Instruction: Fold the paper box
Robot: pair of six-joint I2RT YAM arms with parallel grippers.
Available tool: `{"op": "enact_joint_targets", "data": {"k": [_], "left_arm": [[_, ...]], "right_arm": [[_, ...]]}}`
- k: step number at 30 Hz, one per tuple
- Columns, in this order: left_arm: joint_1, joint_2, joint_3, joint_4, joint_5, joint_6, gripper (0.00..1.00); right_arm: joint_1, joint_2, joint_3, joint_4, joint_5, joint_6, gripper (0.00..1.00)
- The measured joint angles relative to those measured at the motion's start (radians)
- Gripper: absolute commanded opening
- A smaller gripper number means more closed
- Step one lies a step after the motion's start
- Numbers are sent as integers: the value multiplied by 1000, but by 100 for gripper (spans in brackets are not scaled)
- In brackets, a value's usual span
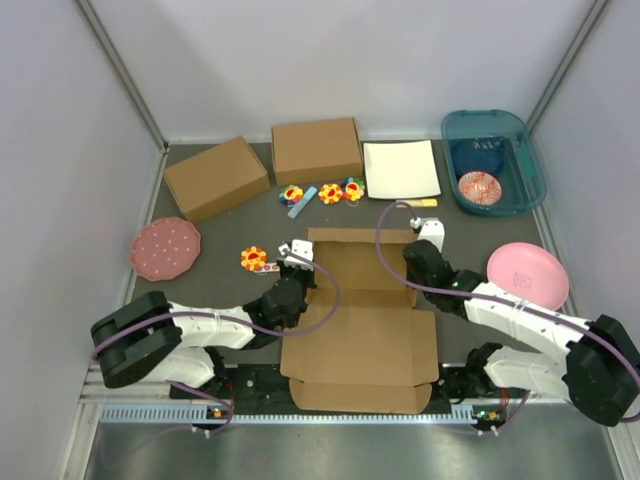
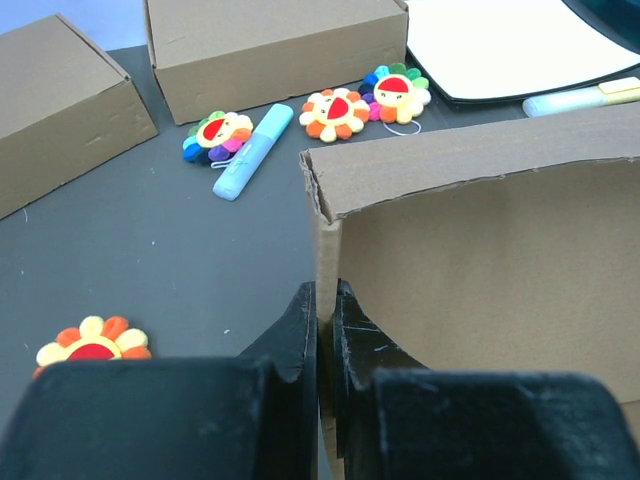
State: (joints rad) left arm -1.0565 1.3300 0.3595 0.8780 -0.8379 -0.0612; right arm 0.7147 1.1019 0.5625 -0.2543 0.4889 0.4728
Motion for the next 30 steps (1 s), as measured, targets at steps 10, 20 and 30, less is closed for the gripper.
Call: {"op": "enact_joint_targets", "data": {"k": [10, 20, 30], "left_arm": [[-6, 10, 0, 100, 2, 70, 0], [12, 242, 90, 449, -52, 322, 19], [77, 414, 90, 543, -41, 185, 1]], "right_arm": [[21, -92, -75, 80, 44, -26, 0], [20, -87, -183, 473, 180, -208, 0], [21, 142, -264, 846, 256, -235, 23]]}}
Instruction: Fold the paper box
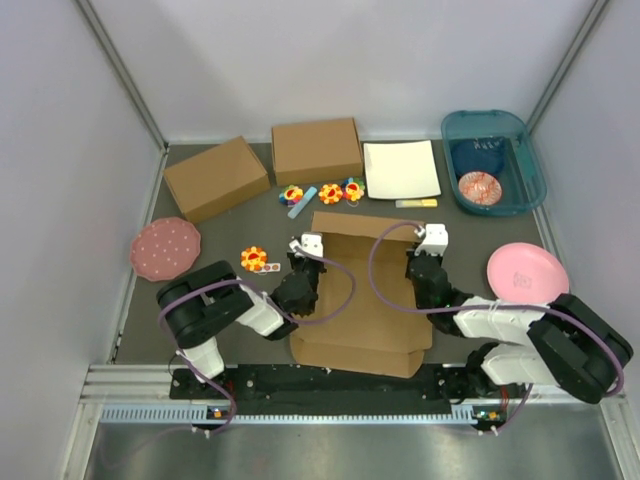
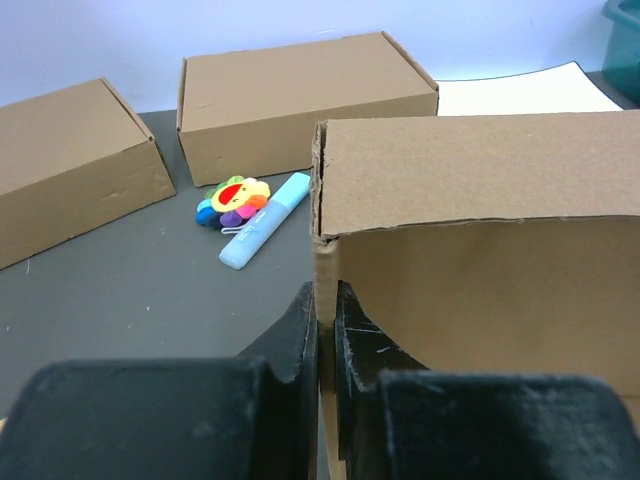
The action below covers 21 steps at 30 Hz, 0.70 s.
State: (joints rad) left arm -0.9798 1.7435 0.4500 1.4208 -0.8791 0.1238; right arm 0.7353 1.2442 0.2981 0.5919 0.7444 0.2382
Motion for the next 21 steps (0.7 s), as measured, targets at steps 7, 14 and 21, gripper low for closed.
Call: {"op": "enact_joint_targets", "data": {"k": [7, 14, 21], "left_arm": [[0, 0, -50, 64, 5, -39, 0], [-9, -5, -51, 62, -6, -8, 0], [-21, -5, -40, 51, -37, 51, 0]], "right_arm": [[17, -130, 3, -129, -37, 121, 59], [18, -324, 139, -480, -76, 171, 72], [22, -553, 187, -755, -199, 201, 75]]}}
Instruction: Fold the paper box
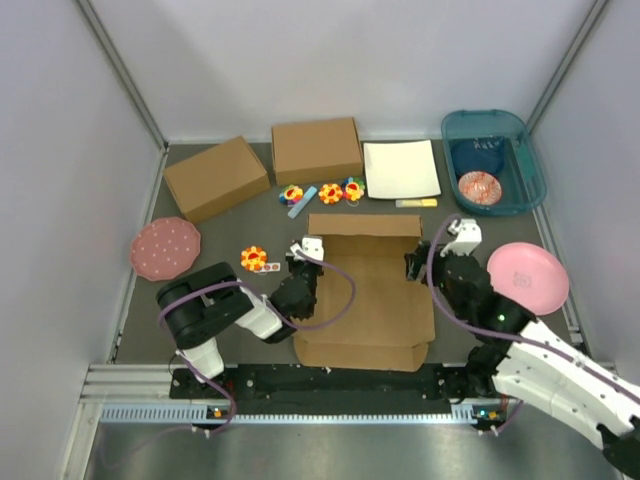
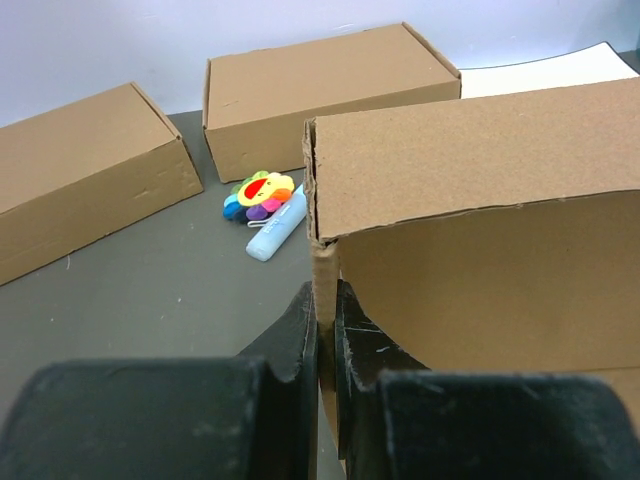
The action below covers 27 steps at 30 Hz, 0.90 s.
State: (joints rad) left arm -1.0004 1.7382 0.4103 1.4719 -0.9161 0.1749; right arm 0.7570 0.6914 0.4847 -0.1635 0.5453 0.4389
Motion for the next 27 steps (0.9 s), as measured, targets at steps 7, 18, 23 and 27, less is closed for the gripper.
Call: {"op": "enact_joint_targets", "data": {"k": [7, 18, 23, 27], "left_arm": [[-6, 0, 3, -4, -17, 26, 0], [-17, -14, -1, -18, -29, 46, 0], [-25, -28, -16, -23, -34, 43, 2], [-31, -28, -21, -20, -35, 40, 9]], "right_arm": [[0, -212, 10, -60, -89, -1, 80], [-242, 100, 163, 64, -261, 32, 77], [-315, 193, 122, 129, -387, 60, 71], [-320, 206, 80, 200, -437, 76, 67]]}}
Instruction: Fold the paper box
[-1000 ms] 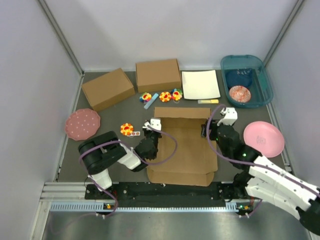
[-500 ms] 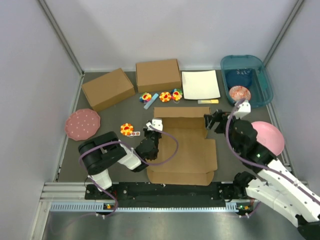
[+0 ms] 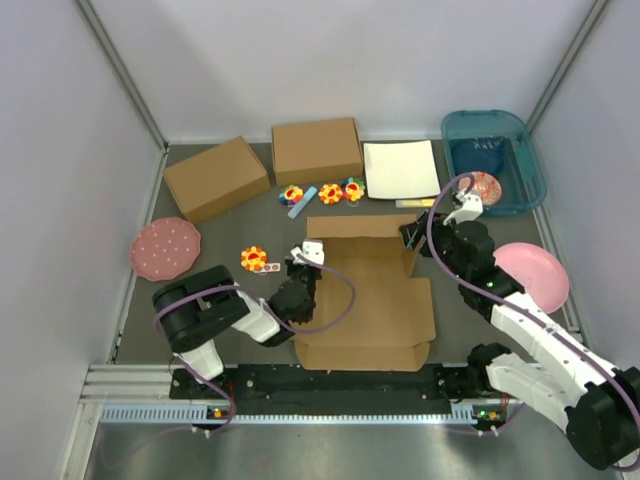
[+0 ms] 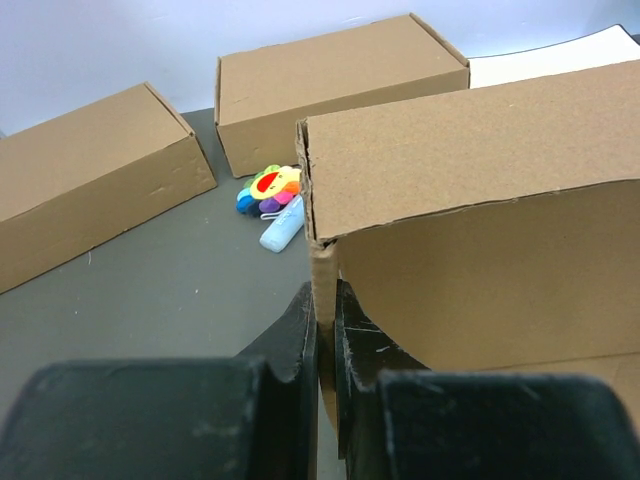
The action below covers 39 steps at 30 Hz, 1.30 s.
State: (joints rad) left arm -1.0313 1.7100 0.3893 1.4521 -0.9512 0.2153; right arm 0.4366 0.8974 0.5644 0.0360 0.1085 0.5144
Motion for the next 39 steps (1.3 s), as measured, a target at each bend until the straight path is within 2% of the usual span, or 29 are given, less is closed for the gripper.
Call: {"op": "enact_joint_targets", "data": {"k": [1, 3, 4, 5, 9, 15, 20, 24, 27, 30, 35, 39], "left_arm": [[-2, 0, -2, 2, 0, 0, 15], [-6, -5, -8, 2, 0, 2, 46], [-10, -13, -15, -4, 5, 8, 56], [-16, -21, -29, -26, 12, 11, 72], [-45, -83, -117, -106, 67, -7, 99], [-58, -394, -137, -242, 199, -83, 99], [-65, -703, -116, -481, 366, -138, 99], [-66, -856, -37, -686, 424, -227, 99], [-31, -899, 33, -810, 447, -319, 99], [115, -883, 124, -944, 554, -443, 99], [361, -826, 154, -993, 773, -617, 96], [475, -674, 198, -1026, 961, -668, 89]], "right_arm": [[-1, 0, -8, 16, -6, 3, 67], [-1, -1, -27, 43, -13, 6, 66], [-2, -3, -34, 56, -18, 8, 66], [-1, -6, -40, 63, -21, 10, 66], [-1, -21, -62, 84, -25, 11, 66], [-1, -27, -66, 83, -22, 9, 66], [-1, -27, -66, 82, -15, 2, 66], [-1, -27, -66, 82, -8, 2, 67], [-1, -27, -66, 82, -6, 3, 67], [-1, -27, -66, 82, -6, 2, 67], [-1, -29, -66, 76, -8, 2, 67], [-1, -29, -66, 76, -14, 0, 67]]}}
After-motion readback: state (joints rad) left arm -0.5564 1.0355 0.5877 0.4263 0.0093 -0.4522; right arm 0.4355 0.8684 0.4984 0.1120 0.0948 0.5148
